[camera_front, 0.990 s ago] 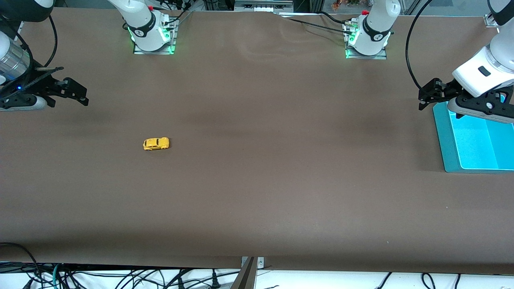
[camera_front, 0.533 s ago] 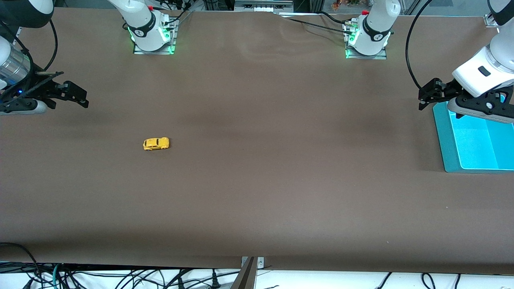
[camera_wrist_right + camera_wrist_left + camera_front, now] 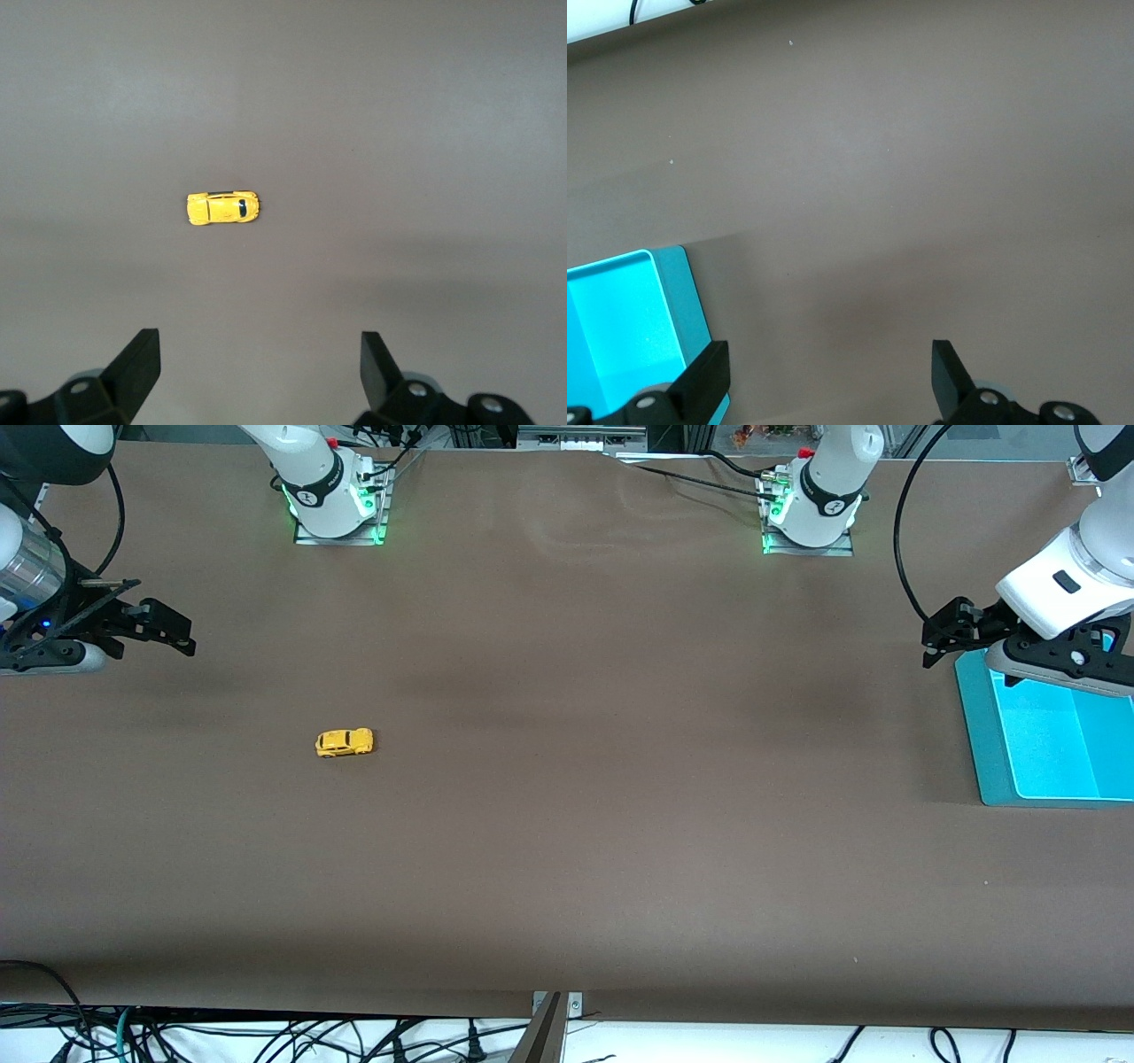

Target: Wind and store yellow beetle car

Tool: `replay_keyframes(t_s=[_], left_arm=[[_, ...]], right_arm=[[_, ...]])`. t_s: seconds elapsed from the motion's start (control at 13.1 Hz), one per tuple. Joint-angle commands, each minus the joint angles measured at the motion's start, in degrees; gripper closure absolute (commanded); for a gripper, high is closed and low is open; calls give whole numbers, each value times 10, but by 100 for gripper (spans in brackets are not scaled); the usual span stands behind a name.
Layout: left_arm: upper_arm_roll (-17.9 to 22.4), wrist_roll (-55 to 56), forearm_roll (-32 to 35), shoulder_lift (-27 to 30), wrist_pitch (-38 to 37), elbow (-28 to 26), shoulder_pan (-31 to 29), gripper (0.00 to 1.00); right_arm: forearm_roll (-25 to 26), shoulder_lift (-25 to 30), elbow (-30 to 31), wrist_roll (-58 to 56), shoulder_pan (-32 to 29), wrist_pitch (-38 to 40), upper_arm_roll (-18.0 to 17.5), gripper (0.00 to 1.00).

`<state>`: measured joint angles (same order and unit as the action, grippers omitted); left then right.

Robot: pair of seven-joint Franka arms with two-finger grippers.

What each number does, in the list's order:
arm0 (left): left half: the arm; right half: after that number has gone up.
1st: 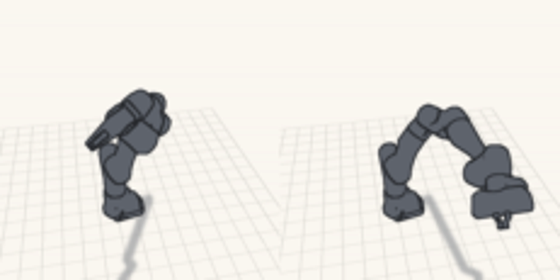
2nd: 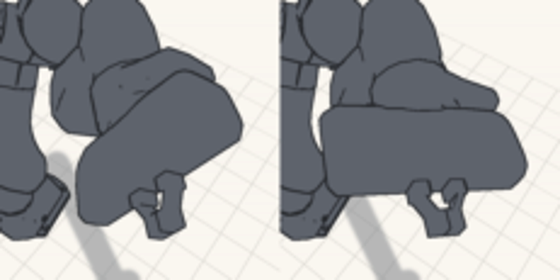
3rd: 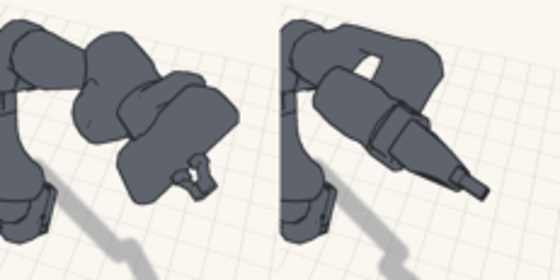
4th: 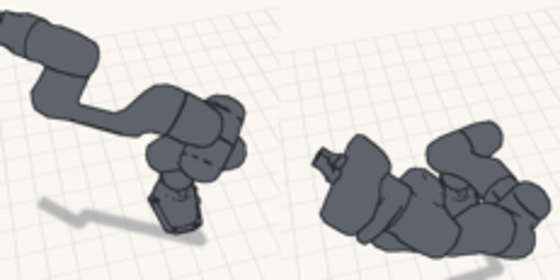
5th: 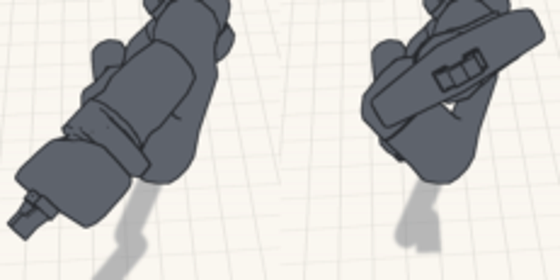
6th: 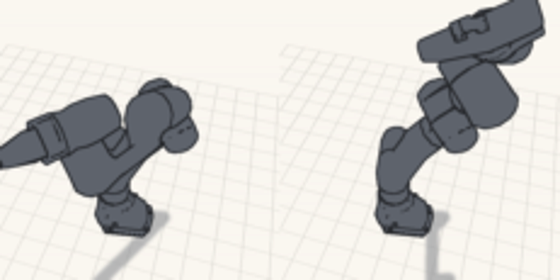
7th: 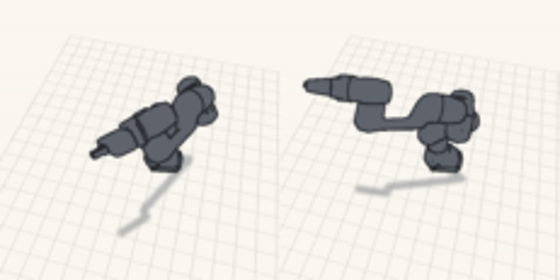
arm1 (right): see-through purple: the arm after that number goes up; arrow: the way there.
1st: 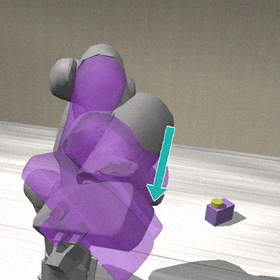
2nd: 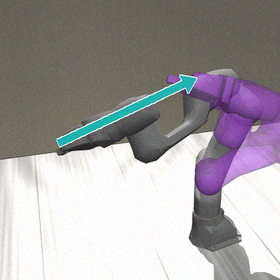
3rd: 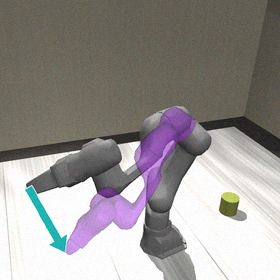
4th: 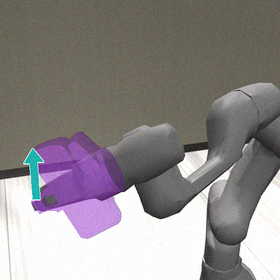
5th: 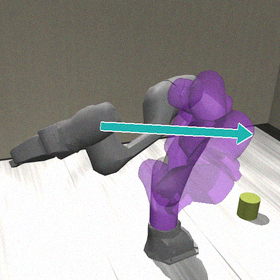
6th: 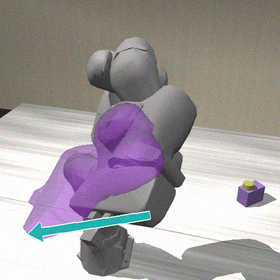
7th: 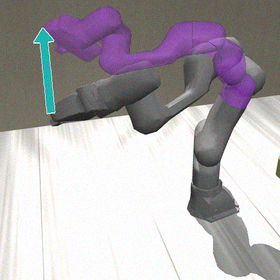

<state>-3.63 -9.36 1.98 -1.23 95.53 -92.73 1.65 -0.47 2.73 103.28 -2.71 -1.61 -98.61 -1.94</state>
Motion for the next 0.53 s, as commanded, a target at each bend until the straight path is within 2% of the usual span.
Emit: replay_keyframes(t_s=[0.0,0.46], left_arm=[[-4,4,7,-4,-14,16,-2,0],[-9,6,7,-3,-15,16,3,0]], right_arm=[[-1,4,-11,-6,-2,31,-3,0],[-1,-18,-8,-19,4,26,-3,0]])
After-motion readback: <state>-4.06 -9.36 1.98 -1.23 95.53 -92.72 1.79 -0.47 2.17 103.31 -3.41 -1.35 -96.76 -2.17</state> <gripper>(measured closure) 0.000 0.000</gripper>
